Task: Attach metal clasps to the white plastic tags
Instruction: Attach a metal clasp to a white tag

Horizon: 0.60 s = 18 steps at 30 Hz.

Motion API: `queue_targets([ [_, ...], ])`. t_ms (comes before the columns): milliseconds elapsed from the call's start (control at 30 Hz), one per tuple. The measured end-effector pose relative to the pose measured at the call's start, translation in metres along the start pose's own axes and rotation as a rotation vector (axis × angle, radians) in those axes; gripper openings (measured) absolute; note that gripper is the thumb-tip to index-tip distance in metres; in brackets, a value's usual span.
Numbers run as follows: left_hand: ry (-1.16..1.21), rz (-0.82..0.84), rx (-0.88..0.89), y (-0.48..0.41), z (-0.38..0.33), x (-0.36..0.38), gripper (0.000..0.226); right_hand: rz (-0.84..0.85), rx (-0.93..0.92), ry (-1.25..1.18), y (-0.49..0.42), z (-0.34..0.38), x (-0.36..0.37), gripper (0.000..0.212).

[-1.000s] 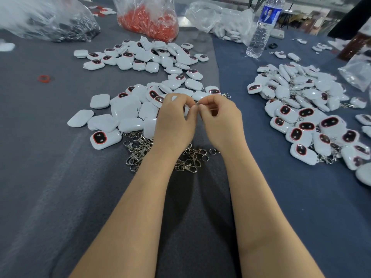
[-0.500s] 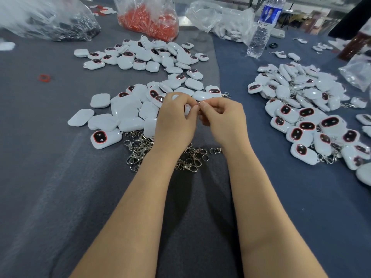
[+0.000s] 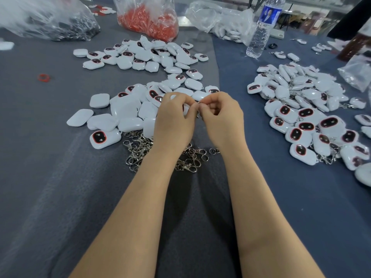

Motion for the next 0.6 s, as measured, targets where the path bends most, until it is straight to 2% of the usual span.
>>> queue_targets([
  [600,-0.017,0.011,-0.004,0.0021,0.0000,0.0007,0.007,-0.019,-0.014,-0.022,0.0037,0.0066,-0.0023,0.010],
])
Point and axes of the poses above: each hand's wrist, its own y-axis away from the middle knuckle, its own x-axis out of the palm, z = x × y, the point moved 7 cm from there along -y, towards the middle knuckle, and after that the axes turned 15 degrees about -z, right-handed, at the moved point
